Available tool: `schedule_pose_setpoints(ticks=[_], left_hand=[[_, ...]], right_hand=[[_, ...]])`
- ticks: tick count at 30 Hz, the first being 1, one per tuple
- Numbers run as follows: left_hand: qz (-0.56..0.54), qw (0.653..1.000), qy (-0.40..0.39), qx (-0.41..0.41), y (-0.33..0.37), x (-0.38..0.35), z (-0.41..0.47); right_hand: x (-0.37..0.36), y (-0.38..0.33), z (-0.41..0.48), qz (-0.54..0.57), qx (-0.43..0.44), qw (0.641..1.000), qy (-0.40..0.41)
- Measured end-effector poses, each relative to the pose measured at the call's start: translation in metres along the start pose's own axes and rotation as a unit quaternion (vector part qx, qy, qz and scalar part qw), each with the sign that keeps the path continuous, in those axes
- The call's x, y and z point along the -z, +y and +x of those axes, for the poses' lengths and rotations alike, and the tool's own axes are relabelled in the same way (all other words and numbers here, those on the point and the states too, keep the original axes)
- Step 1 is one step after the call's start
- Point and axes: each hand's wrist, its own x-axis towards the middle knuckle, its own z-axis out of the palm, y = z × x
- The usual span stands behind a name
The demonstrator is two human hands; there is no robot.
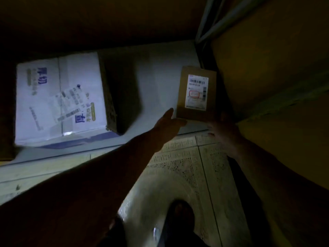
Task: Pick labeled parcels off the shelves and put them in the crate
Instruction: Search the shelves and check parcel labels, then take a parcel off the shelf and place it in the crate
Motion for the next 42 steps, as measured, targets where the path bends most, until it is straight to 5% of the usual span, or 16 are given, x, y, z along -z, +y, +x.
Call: schedule_pose_setpoints(ticks=[6,11,17,24,42], left_hand=[[0.005,0.999,0.016,-0.034,0.008,-0.018,0.024],[0.009,0.998,0.051,0.020,-0.018,-0.011,0.006],[-0.116,0.988,0.078,0.071,-0.051,0.010,-0.062],[-0.272,0.957,0.100,0.010,-0.060,0.032,-0.151],[-0.371,0.920,0.075,-0.098,-0.090,0.075,-0.263]], right_hand=[[-0.008,0.008,0.023,0.091,-0.016,0.995,-0.048],[-0.010,0.026,-0.003,0.094,-0.026,0.994,-0.048],[-0.026,0.032,-0.073,0.123,-0.032,0.992,-0.027],[-0.038,0.022,-0.147,0.222,-0.026,0.974,0.021],[-0.045,-0.022,-0.234,0.273,0.048,0.952,-0.126]])
